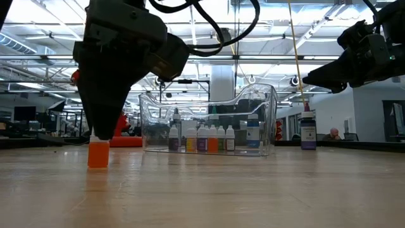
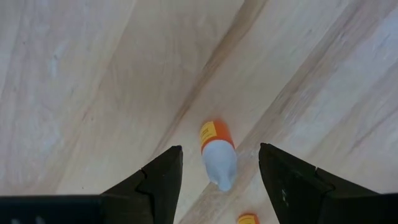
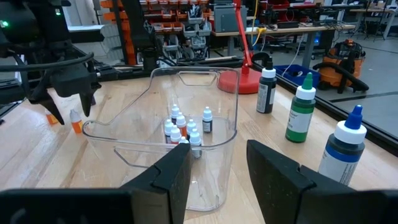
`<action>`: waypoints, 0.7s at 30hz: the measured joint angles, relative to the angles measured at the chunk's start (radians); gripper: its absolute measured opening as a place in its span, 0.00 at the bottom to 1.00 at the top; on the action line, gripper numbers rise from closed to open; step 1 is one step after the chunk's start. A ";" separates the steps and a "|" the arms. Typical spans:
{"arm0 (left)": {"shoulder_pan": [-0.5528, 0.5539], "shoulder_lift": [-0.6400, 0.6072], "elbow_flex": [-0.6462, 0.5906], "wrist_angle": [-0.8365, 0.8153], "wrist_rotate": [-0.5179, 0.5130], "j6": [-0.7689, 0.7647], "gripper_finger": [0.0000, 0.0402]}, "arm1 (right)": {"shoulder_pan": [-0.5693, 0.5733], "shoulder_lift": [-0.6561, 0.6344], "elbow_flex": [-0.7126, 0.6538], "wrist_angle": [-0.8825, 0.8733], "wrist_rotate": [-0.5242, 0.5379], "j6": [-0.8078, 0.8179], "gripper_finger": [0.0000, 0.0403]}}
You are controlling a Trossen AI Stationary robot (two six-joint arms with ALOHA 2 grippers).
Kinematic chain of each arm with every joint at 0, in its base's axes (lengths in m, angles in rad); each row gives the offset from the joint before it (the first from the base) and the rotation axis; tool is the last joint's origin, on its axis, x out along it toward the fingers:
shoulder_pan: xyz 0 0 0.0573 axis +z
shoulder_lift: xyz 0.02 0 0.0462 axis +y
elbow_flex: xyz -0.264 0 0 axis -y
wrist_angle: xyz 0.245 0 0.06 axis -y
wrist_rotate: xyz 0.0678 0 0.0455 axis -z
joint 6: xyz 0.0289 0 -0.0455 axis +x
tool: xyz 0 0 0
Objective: Pick & Place food coloring
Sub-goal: Put the small orange food coloring bottle in the transparent bin
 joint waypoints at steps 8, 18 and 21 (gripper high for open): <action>-0.001 0.000 0.000 0.000 0.006 -0.011 0.53 | 0.000 0.000 0.000 0.000 0.000 0.000 0.36; -0.005 0.000 0.000 0.000 0.014 -0.011 0.30 | 0.000 0.000 0.000 0.000 0.000 0.000 0.36; -0.005 0.000 0.000 0.000 0.002 -0.008 0.22 | 0.000 0.000 0.000 0.000 0.000 0.000 0.36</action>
